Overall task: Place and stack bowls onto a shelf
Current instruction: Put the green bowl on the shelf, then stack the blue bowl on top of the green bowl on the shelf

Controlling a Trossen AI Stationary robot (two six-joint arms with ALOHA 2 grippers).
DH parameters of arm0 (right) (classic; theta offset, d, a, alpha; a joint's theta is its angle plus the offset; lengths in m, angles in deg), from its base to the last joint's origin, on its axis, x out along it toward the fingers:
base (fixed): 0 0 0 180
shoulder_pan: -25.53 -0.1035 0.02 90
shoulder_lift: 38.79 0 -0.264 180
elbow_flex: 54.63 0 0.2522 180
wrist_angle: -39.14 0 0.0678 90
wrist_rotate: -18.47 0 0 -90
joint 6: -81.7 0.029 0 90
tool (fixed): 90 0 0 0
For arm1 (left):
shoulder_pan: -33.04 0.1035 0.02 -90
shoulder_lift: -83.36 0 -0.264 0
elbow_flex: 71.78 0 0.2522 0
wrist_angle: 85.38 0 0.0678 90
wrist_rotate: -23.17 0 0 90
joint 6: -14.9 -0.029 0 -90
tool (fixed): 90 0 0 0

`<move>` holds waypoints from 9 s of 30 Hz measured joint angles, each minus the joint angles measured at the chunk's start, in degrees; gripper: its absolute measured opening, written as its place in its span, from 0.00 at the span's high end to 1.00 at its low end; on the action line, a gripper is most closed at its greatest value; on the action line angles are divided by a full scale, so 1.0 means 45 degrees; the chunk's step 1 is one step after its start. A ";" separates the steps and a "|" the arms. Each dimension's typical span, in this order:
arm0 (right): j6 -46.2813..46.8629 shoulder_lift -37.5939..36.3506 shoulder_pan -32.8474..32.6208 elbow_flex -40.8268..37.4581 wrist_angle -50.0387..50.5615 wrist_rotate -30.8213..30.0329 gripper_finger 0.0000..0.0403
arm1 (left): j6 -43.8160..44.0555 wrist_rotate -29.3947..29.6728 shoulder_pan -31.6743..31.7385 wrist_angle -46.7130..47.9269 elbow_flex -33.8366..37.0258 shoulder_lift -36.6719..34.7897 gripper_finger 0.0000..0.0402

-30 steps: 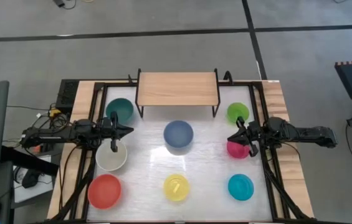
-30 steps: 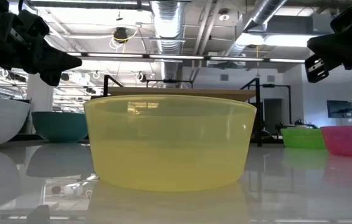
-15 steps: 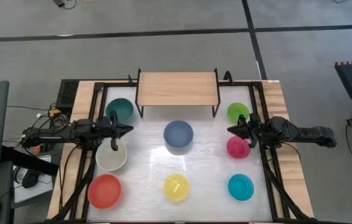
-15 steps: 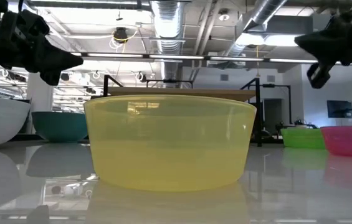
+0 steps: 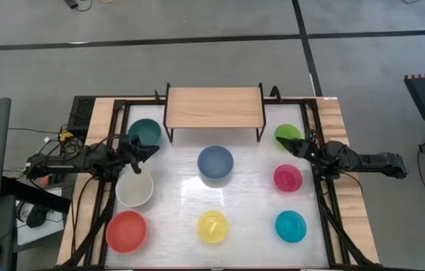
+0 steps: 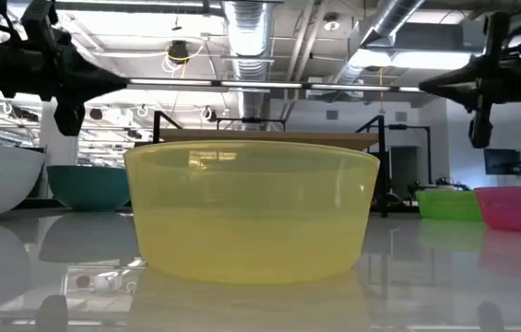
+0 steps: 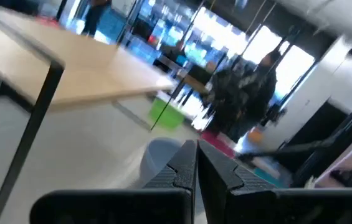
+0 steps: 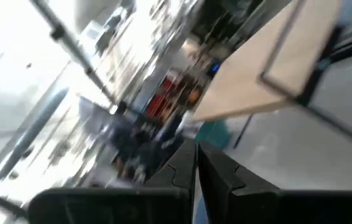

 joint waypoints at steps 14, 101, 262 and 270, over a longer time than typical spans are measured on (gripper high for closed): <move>0.1129 0.0863 0.0000 0.0422 0.0479 -0.0455 0.85 | 0.0011 0.1304 0.0378 0.2902 -0.2403 0.1730 0.76; 0.1444 0.6348 -0.2319 0.1826 0.0813 0.0132 0.81 | 0.5770 -0.0646 0.8739 1.3497 -0.7040 1.2626 0.96; -0.0103 2.2334 -0.1971 1.5931 0.9839 -0.0374 0.93 | 0.1993 0.0712 -0.0699 1.0911 -1.3811 1.5671 0.53; -0.0677 2.1250 -0.2472 1.5941 0.9334 -0.2435 0.93 | 0.0281 -0.0550 -0.0655 0.8484 -1.3811 1.7207 0.53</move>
